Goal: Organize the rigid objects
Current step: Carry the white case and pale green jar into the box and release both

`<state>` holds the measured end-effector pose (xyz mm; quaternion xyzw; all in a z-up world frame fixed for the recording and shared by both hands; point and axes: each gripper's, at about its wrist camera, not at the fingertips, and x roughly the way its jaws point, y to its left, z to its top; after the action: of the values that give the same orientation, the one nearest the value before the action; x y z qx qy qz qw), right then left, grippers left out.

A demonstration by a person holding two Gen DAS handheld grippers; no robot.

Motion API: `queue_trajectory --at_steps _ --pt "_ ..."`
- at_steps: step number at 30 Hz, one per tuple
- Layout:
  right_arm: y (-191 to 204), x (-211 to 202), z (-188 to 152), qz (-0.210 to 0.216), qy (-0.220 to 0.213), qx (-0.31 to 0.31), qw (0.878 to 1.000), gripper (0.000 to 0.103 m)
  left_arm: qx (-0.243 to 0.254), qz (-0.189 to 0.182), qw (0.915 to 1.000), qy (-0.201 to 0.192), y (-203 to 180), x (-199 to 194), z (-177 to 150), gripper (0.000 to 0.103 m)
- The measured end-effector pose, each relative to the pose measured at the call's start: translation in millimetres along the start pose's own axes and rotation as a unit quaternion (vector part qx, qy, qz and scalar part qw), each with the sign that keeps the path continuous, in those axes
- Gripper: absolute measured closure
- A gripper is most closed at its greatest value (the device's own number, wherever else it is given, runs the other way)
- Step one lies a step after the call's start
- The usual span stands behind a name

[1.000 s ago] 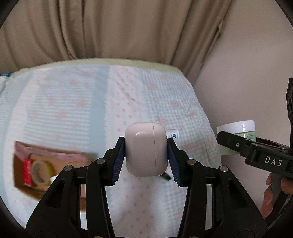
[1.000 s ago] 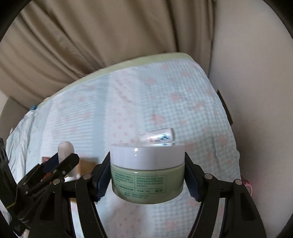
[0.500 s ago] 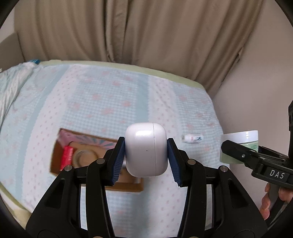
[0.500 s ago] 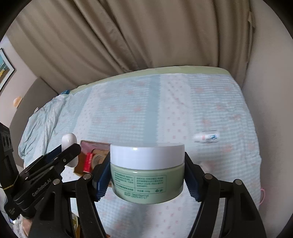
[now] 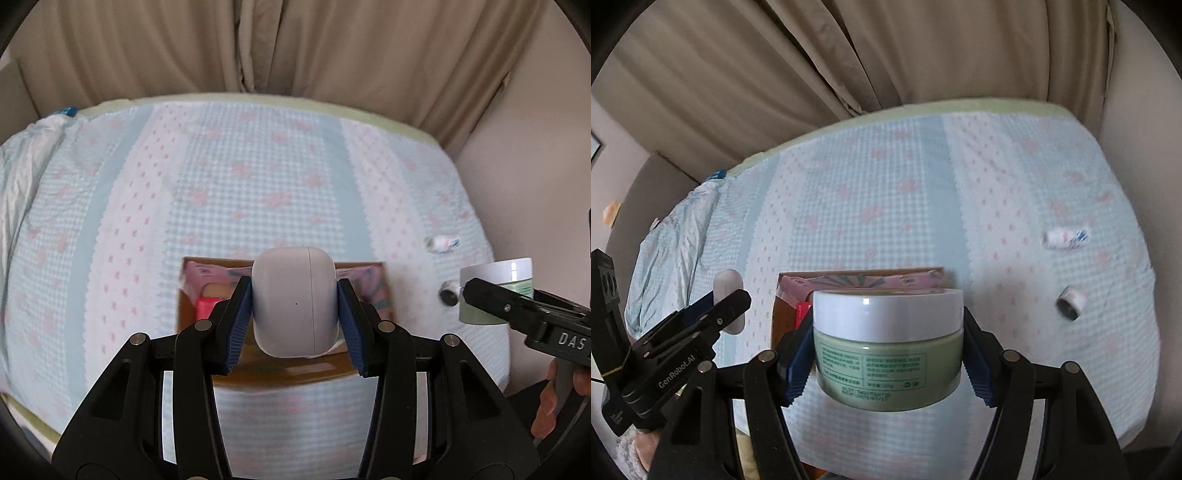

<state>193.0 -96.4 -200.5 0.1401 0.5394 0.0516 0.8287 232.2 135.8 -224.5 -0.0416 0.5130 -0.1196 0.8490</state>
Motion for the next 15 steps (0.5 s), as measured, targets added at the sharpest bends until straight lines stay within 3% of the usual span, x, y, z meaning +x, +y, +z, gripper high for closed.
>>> queue_trajectory --at_steps 7,15 --pt "27 73 4 -0.006 0.036 0.029 0.999 0.037 0.020 0.005 0.9986 0.048 49 65 7 0.061" --pt "33 159 10 -0.015 0.089 0.042 0.995 0.037 0.038 0.008 0.9947 0.095 71 136 1 0.061"
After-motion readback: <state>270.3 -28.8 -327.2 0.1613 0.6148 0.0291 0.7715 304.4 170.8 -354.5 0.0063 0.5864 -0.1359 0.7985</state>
